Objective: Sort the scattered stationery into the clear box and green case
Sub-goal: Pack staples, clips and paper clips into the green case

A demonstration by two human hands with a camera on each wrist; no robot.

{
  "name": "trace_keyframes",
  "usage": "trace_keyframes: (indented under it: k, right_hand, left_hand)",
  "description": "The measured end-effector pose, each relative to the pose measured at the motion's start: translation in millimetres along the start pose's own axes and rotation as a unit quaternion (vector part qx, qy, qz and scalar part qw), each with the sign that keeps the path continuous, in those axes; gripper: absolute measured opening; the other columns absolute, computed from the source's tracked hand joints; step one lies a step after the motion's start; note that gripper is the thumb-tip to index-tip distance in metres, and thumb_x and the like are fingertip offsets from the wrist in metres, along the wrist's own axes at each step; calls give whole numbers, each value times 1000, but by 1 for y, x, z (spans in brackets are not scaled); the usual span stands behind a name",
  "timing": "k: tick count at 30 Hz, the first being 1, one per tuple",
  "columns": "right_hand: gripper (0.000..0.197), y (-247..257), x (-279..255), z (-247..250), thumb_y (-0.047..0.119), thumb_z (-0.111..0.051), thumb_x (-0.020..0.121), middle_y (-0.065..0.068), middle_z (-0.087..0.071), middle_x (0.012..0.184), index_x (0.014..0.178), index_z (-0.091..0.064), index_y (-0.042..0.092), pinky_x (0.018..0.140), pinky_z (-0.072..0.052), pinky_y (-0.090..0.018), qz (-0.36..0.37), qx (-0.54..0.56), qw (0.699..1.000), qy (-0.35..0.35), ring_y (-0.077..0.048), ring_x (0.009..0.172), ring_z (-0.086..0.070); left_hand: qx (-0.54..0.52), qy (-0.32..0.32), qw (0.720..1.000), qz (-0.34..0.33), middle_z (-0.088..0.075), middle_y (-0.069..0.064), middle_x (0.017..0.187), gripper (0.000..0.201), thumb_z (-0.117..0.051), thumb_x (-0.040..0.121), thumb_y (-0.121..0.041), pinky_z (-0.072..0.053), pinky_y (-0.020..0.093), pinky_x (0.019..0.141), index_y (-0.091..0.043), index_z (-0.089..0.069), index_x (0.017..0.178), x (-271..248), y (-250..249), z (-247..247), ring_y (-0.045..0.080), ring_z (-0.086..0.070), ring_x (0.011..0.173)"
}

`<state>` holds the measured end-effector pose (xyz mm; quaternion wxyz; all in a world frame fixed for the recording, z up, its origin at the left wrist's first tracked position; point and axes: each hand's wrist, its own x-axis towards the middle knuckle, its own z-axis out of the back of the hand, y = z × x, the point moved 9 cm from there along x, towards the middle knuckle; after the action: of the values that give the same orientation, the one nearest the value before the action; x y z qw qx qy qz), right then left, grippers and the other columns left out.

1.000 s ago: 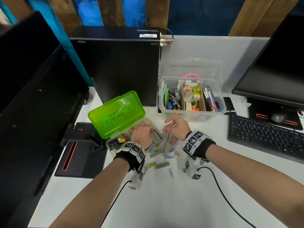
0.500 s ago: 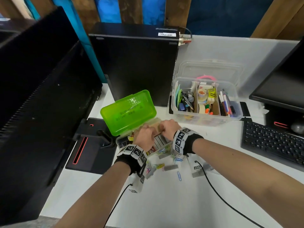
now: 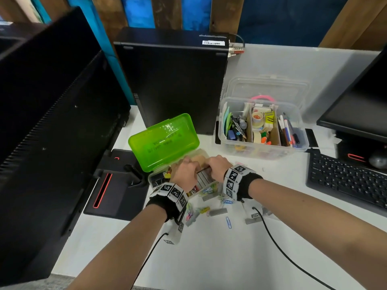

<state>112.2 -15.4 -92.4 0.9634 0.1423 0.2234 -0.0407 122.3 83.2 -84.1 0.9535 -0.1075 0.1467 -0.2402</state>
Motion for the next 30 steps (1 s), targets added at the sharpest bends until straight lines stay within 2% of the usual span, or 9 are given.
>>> trace_keyframes:
  k: [3, 7, 10, 12, 15, 18, 22, 25, 30]
  right_hand:
    - [39, -8, -4, 0, 2, -52, 85, -17, -58, 114, 121, -58, 15, 84, -48, -34, -3, 44, 999, 5, -35, 106, -57]
    - [33, -9, -9, 8, 3, -51, 87, -14, -65, 110, 116, -64, 13, 79, -44, -27, 18, 85, 996, -4, -31, 104, -59]
    - [32, -14, -16, 17, 4, -49, 87, -12, -66, 109, 110, -67, 15, 81, -43, -27, 22, 112, 993, -37, -30, 103, -58]
    - [26, -22, -25, 24, 7, -50, 85, -10, -67, 98, 104, -66, 15, 80, -46, -29, 21, 140, 987, -71, -27, 93, -59]
    - [15, -38, -44, 22, 9, -55, 83, -2, -63, 85, 95, -62, 15, 74, -47, -28, 23, 170, 982, -84, -20, 79, -57]
    - [16, -65, -58, 11, 7, -54, 80, -1, -58, 90, 86, -54, 22, 74, -47, -29, -10, 164, 982, -88, -23, 84, -58]
    - [18, -102, -65, -2, 4, -55, 83, -3, -55, 97, 90, -58, 21, 73, -38, -24, -76, 156, 980, -92, -25, 95, -59]
    - [27, -107, -65, -8, -1, -50, 83, -8, -58, 110, 103, -63, 13, 77, -38, -25, -71, 141, 984, -85, -27, 101, -58]
    - [29, -99, -59, -6, 0, -50, 82, -9, -59, 108, 100, -67, 14, 81, -45, -29, -52, 147, 983, -92, -27, 98, -60]
  left_hand:
    - [19, 17, 1000, -8, -46, 7, 126, 38, -47, 93, -9, -29, 48, 109, -27, -56, 125, 2, -5, -5, 26, -47, 119]
    - [61, 20, 997, -41, -45, 9, 125, 41, -44, 95, -15, -29, 47, 107, -33, -54, 130, 2, -15, -11, 29, -43, 121]
    - [78, 13, 996, -50, -44, 8, 125, 38, -44, 96, -21, -29, 47, 107, -36, -54, 130, 0, -19, -13, 29, -42, 120]
    - [51, -13, 996, -71, -46, 6, 121, 34, -44, 95, -26, -33, 43, 103, -31, -58, 125, -3, -27, -5, 27, -46, 114]
    - [-4, -52, 986, -160, -54, 2, 106, 23, -48, 92, -30, -45, 34, 84, -20, -65, 104, -19, -55, 12, 20, -53, 97]
    - [-27, 32, 973, -225, -58, -3, 96, 15, -53, 89, -28, -48, 27, 72, -17, -62, 93, -38, -83, -8, 16, -58, 86]
    - [80, 156, 956, -236, -59, 4, 108, 31, -52, 92, -41, -52, 34, 80, -13, -57, 104, -47, -94, -58, 23, -60, 96]
    - [130, 180, 945, -241, -59, 10, 112, 35, -56, 89, -41, -50, 36, 85, -10, -55, 106, -47, -96, -73, 28, -58, 103]
    - [118, 167, 950, -238, -60, 9, 109, 29, -54, 93, -39, -50, 39, 89, -11, -55, 102, -44, -95, -76, 26, -60, 103]
